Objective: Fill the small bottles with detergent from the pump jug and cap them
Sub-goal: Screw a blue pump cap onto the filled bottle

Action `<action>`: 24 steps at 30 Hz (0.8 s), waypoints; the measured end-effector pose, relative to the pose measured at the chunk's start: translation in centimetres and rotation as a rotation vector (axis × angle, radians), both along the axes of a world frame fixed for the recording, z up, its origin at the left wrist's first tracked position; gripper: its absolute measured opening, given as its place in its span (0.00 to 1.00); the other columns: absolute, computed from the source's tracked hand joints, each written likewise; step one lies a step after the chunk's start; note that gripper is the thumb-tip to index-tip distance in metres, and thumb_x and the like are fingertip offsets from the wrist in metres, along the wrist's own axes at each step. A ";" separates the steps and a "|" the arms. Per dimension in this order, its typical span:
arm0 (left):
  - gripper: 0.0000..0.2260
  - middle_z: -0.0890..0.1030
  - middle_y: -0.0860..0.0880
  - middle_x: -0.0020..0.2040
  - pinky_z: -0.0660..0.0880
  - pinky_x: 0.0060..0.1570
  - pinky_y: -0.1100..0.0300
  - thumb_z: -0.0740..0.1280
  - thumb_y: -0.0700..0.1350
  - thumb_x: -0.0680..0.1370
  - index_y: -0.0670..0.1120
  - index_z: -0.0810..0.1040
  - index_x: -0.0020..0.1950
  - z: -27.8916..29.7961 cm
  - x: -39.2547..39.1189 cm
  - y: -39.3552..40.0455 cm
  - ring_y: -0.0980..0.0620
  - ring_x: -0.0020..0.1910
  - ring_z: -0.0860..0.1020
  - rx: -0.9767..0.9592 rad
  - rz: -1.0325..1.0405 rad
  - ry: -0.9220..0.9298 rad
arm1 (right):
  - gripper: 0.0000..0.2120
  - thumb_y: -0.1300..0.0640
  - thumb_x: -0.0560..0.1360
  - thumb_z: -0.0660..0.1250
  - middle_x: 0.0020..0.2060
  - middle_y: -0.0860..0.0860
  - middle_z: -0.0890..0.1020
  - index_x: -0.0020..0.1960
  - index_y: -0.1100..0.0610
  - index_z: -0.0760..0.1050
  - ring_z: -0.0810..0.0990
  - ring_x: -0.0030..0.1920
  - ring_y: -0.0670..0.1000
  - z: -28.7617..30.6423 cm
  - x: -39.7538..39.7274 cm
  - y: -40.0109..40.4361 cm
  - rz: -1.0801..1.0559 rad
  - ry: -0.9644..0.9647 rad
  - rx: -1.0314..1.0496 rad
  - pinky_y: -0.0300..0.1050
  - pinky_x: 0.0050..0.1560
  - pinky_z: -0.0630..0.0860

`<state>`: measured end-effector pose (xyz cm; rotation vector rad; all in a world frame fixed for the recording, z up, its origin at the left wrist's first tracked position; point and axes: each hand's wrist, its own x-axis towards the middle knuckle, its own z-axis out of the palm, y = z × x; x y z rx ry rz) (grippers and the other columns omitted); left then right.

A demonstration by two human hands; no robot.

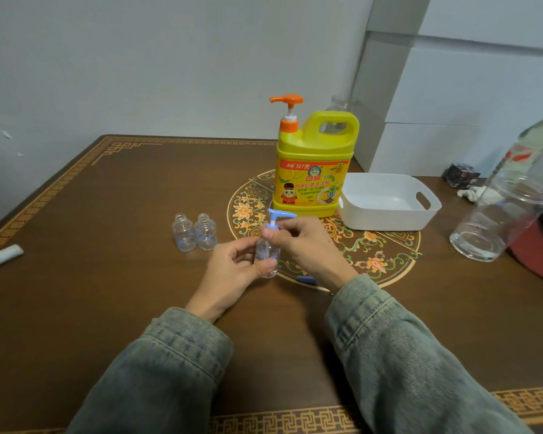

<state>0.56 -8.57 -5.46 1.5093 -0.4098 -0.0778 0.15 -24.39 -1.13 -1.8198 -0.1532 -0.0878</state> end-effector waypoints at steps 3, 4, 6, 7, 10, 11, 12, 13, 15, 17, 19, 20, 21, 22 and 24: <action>0.20 0.85 0.43 0.52 0.79 0.52 0.57 0.75 0.37 0.68 0.40 0.79 0.60 -0.1 0.1 0.2 0.47 0.50 0.83 -0.023 -0.024 0.018 | 0.24 0.48 0.72 0.73 0.34 0.70 0.75 0.44 0.72 0.77 0.69 0.35 0.52 0.1 0.1 0.2 -0.005 -0.024 0.009 0.46 0.38 0.68; 0.21 0.85 0.42 0.53 0.78 0.55 0.55 0.75 0.38 0.68 0.40 0.79 0.60 0.0 0.1 0.3 0.46 0.52 0.82 -0.043 -0.035 0.034 | 0.22 0.48 0.72 0.73 0.38 0.72 0.77 0.45 0.71 0.79 0.72 0.36 0.51 0.2 0.1 0.2 0.001 -0.028 0.007 0.47 0.39 0.70; 0.20 0.84 0.42 0.54 0.78 0.57 0.55 0.75 0.40 0.69 0.40 0.79 0.59 0.1 0.1 0.3 0.45 0.54 0.82 -0.078 -0.048 0.055 | 0.14 0.52 0.77 0.68 0.45 0.66 0.83 0.49 0.65 0.82 0.78 0.42 0.49 0.4 -0.1 -0.2 0.029 -0.022 0.024 0.44 0.46 0.76; 0.18 0.84 0.43 0.53 0.77 0.56 0.56 0.74 0.40 0.69 0.41 0.80 0.58 0.2 0.1 0.3 0.46 0.54 0.82 -0.093 -0.046 0.062 | 0.13 0.54 0.79 0.65 0.48 0.62 0.84 0.52 0.63 0.82 0.79 0.45 0.47 0.4 -0.2 -0.4 0.042 -0.024 0.041 0.42 0.50 0.76; 0.16 0.85 0.45 0.52 0.77 0.54 0.60 0.73 0.41 0.68 0.44 0.80 0.56 0.4 0.0 0.2 0.50 0.52 0.82 -0.122 -0.036 0.063 | 0.13 0.56 0.82 0.59 0.50 0.50 0.84 0.58 0.57 0.80 0.79 0.50 0.41 0.0 -0.3 -1.3 0.032 0.001 0.079 0.41 0.57 0.74; 0.16 0.85 0.45 0.52 0.77 0.52 0.61 0.72 0.40 0.69 0.43 0.79 0.56 0.4 0.0 0.1 0.50 0.51 0.83 -0.128 -0.039 0.067 | 0.13 0.57 0.82 0.59 0.53 0.49 0.84 0.59 0.56 0.80 0.79 0.53 0.41 -0.2 -0.2 -1.5 0.030 0.004 0.082 0.43 0.60 0.73; 0.16 0.85 0.45 0.50 0.78 0.50 0.61 0.72 0.39 0.69 0.43 0.78 0.57 0.5 0.0 0.1 0.50 0.49 0.83 -0.139 -0.042 0.078 | 0.12 0.59 0.82 0.59 0.55 0.51 0.83 0.60 0.57 0.79 0.79 0.57 0.44 -0.4 -0.1 -1.5 0.031 0.001 0.081 0.45 0.63 0.73; 0.16 0.86 0.44 0.49 0.78 0.47 0.62 0.71 0.38 0.69 0.42 0.77 0.56 0.5 0.0 0.1 0.50 0.46 0.84 -0.155 -0.047 0.089 | 0.12 0.60 0.82 0.59 0.56 0.52 0.83 0.60 0.58 0.79 0.79 0.59 0.47 -0.4 -0.1 -1.5 0.034 -0.005 0.079 0.46 0.64 0.72; 0.15 0.86 0.43 0.47 0.78 0.44 0.62 0.71 0.38 0.70 0.41 0.73 0.55 0.5 -0.1 0.1 0.50 0.44 0.84 -0.184 -0.063 0.107 | 0.11 0.60 0.81 0.60 0.53 0.51 0.84 0.57 0.58 0.80 0.80 0.56 0.47 0.0 -0.2 -1.5 0.044 -0.018 0.070 0.45 0.62 0.74; 0.16 0.85 0.41 0.49 0.79 0.46 0.58 0.72 0.41 0.72 0.41 0.73 0.56 0.5 -0.2 0.1 0.47 0.45 0.84 -0.225 -0.103 0.129 | 0.10 0.60 0.81 0.61 0.44 0.47 0.83 0.52 0.57 0.82 0.79 0.48 0.43 0.7 -0.4 -1.4 0.059 -0.035 0.045 0.40 0.54 0.74; 0.19 0.84 0.39 0.52 0.79 0.52 0.52 0.74 0.47 0.72 0.41 0.75 0.58 0.7 -0.4 -0.2 0.43 0.49 0.83 -0.309 -0.171 0.180 | 0.10 0.59 0.80 0.62 0.46 0.51 0.83 0.53 0.59 0.81 0.80 0.48 0.48 1.3 -0.5 -1.7 0.063 -0.051 0.037 0.42 0.55 0.75; 0.19 0.83 0.39 0.52 0.78 0.54 0.50 0.72 0.48 0.72 0.41 0.75 0.59 0.9 -0.6 -0.5 0.42 0.49 0.83 -0.359 -0.204 0.211 | 0.10 0.59 0.80 0.63 0.50 0.54 0.84 0.56 0.61 0.81 0.81 0.52 0.53 1.5 -0.5 -1.8 0.062 -0.057 0.040 0.46 0.59 0.75; 0.17 0.82 0.38 0.52 0.78 0.55 0.49 0.69 0.46 0.75 0.39 0.75 0.60 1.1 -0.8 -0.8 0.41 0.49 0.83 -0.408 -0.227 0.235 | 0.11 0.59 0.79 0.64 0.53 0.57 0.84 0.58 0.61 0.80 0.80 0.56 0.56 1.8 -0.6 -1.9 0.061 -0.061 0.046 0.48 0.61 0.75; 0.16 0.82 0.37 0.51 0.79 0.53 0.49 0.65 0.43 0.77 0.37 0.74 0.62 1.4 -1.0 -1.1 0.41 0.47 0.83 -0.448 -0.244 0.262 | 0.11 0.59 0.79 0.65 0.54 0.58 0.83 0.58 0.62 0.80 0.80 0.56 0.56 2.0 -0.7 -2.0 0.059 -0.063 0.055 0.48 0.61 0.75; 0.15 0.81 0.35 0.50 0.81 0.48 0.51 0.58 0.41 0.79 0.35 0.73 0.63 1.6 -1.3 -1.5 0.40 0.45 0.83 -0.484 -0.265 0.306 | 0.10 0.60 0.78 0.66 0.50 0.55 0.83 0.56 0.63 0.80 0.80 0.51 0.51 2.5 -1.1 -2.1 0.060 -0.067 0.087 0.42 0.56 0.76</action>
